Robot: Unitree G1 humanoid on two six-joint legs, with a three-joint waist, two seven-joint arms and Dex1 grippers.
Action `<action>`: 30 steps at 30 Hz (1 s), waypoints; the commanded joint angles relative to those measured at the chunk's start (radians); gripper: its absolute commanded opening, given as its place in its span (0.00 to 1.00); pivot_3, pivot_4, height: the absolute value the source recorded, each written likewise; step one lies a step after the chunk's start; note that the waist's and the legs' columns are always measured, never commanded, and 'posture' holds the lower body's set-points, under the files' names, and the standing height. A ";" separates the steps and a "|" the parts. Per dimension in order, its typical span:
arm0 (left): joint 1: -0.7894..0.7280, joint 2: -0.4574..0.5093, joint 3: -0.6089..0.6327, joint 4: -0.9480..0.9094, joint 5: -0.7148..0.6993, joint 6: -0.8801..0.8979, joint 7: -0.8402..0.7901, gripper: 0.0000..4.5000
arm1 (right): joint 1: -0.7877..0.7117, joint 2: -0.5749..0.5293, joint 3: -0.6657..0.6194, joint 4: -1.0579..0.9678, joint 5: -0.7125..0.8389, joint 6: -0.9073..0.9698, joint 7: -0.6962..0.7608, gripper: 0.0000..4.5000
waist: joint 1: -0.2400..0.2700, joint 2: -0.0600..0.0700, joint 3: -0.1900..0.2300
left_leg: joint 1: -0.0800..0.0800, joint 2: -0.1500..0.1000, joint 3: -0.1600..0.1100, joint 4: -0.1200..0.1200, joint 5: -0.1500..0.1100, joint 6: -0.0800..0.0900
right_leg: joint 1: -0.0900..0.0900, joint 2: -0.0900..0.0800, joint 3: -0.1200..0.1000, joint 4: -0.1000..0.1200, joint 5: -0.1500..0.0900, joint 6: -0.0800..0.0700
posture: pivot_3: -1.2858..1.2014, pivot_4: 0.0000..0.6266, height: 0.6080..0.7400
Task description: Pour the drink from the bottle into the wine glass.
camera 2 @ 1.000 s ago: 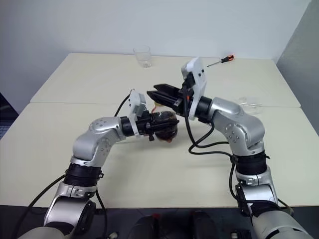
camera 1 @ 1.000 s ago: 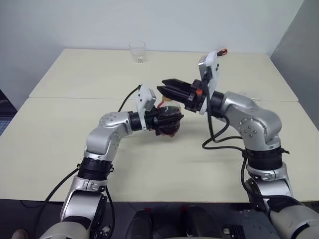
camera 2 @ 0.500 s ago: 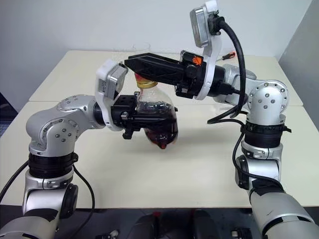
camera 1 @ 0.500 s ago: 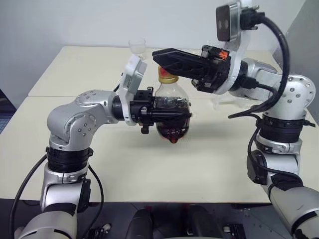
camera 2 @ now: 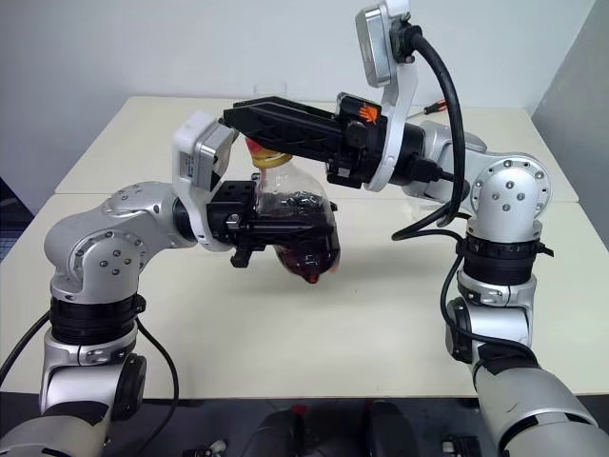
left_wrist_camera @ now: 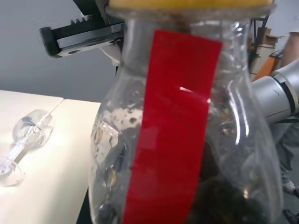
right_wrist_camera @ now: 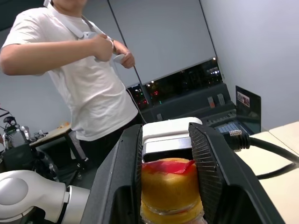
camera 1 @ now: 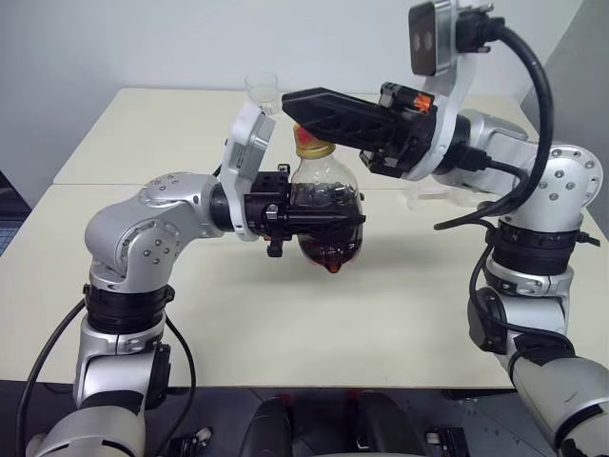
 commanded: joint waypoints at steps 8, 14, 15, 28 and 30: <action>-0.006 0.008 -0.008 -0.021 -0.005 -0.012 0.017 0.32 | -0.012 -0.005 -0.029 -0.033 0.042 -0.024 -0.093 0.99 | 0.000 0.000 0.000 | 0.000 0.000 0.000 0.000 0.000 0.000 | -0.001 0.000 0.000 0.000 0.000 0.000 | 0.52 0.24 1.00; 0.024 0.017 0.001 0.046 0.055 -0.025 0.096 0.32 | 0.017 -0.040 0.016 -0.148 -0.040 -0.074 -0.163 0.99 | 0.000 0.000 0.000 | 0.000 0.000 0.000 0.000 0.000 0.000 | -0.001 0.000 0.000 0.000 0.000 0.000 | 0.52 0.24 1.00; 0.033 0.023 -0.006 0.058 0.075 -0.041 0.095 0.32 | 0.030 -0.041 0.041 -0.180 -0.076 -0.097 -0.175 0.99 | 0.000 0.000 0.000 | 0.000 0.000 0.000 0.000 0.000 0.000 | -0.001 0.000 0.000 0.000 0.000 0.000 | 0.52 0.24 1.00; 0.119 0.024 -0.075 0.150 0.254 -0.210 0.047 0.32 | 0.147 -0.018 0.354 -0.314 -0.477 -0.286 -0.214 0.99 | 0.001 0.000 0.000 | -0.001 0.000 0.000 0.001 0.000 0.000 | -0.001 0.000 0.000 0.000 0.000 0.000 | 0.52 0.24 1.00; 0.126 0.026 -0.081 0.142 0.258 -0.220 0.033 0.32 | 0.146 0.009 0.358 -0.306 -0.492 -0.281 -0.230 0.99 | 0.001 0.000 0.000 | -0.001 0.000 0.000 0.001 0.000 0.000 | -0.001 0.000 0.000 0.000 0.000 0.000 | 0.52 0.24 1.00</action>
